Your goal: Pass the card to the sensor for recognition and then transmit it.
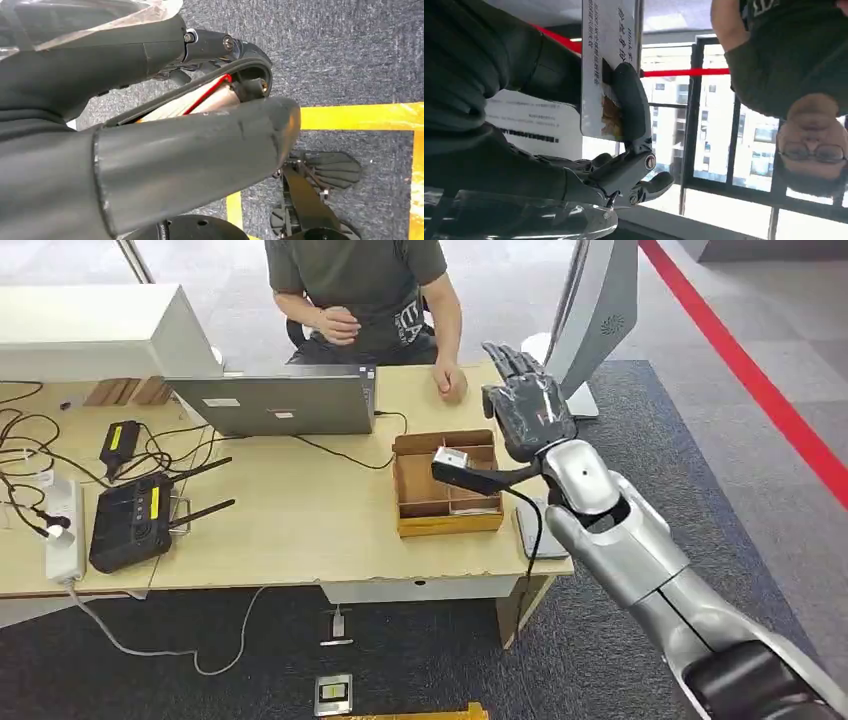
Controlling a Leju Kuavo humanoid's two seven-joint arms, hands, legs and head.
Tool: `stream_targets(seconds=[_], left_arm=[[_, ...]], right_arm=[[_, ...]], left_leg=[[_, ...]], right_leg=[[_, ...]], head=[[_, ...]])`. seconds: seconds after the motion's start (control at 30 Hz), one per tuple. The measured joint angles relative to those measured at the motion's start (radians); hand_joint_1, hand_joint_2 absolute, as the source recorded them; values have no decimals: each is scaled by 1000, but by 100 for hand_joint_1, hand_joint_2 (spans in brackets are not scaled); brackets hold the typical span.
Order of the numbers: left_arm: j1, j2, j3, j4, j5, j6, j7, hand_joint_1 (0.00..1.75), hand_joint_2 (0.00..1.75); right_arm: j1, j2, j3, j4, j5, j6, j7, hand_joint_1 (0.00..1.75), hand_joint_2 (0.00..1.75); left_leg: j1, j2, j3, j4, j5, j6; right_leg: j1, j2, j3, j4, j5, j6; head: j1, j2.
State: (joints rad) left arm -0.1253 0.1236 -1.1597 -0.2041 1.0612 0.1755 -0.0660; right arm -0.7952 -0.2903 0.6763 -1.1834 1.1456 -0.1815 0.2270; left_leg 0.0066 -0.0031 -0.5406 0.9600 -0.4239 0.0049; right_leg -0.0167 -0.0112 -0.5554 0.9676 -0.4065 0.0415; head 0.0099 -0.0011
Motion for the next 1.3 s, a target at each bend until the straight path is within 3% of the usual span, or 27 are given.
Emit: stream_targets(seconds=[0.2, 0.43, 0.97, 1.0, 1.3], left_arm=[[1, -1, 0, 0, 24, 2, -3, 0, 0], [1, -1, 0, 0, 37, 9, 48, 0, 0], [3, -1, 0, 0, 24, 13, 50, 0, 0], [3, -1, 0, 0, 22, 12, 47, 0, 0], [3, -2, 0, 0, 15, -1, 27, 0, 0]], right_arm=[[-70, 70, 28, 90, -26, -37, -21, 175, 175], [-129, 128, 54, 225, -47, -63, -16, 175, 175], [-171, 164, 102, 401, -58, -72, -5, 175, 175], [-171, 164, 105, 405, -58, -72, -2, 0, 0], [-168, 148, 126, 423, -56, -71, -2, 0, 0]], left_leg=[[0, -1, 0, 0, 0, 0], [0, 0, -1, 0, 0, 0], [0, 0, -1, 0, 0, 0], [0, -1, -1, 0, 0, 0], [0, 0, 0, 0, 0, 0]], right_leg=[[0, 0, 0, 0, 0, 0], [0, 0, -1, 0, 0, 0], [0, 0, -1, 0, 0, 0], [0, 0, -1, 0, 0, 0], [0, 0, -1, 0, 0, 0]], head=[[0, 0], [0, 0], [0, 0], [0, 0], [0, 0]])
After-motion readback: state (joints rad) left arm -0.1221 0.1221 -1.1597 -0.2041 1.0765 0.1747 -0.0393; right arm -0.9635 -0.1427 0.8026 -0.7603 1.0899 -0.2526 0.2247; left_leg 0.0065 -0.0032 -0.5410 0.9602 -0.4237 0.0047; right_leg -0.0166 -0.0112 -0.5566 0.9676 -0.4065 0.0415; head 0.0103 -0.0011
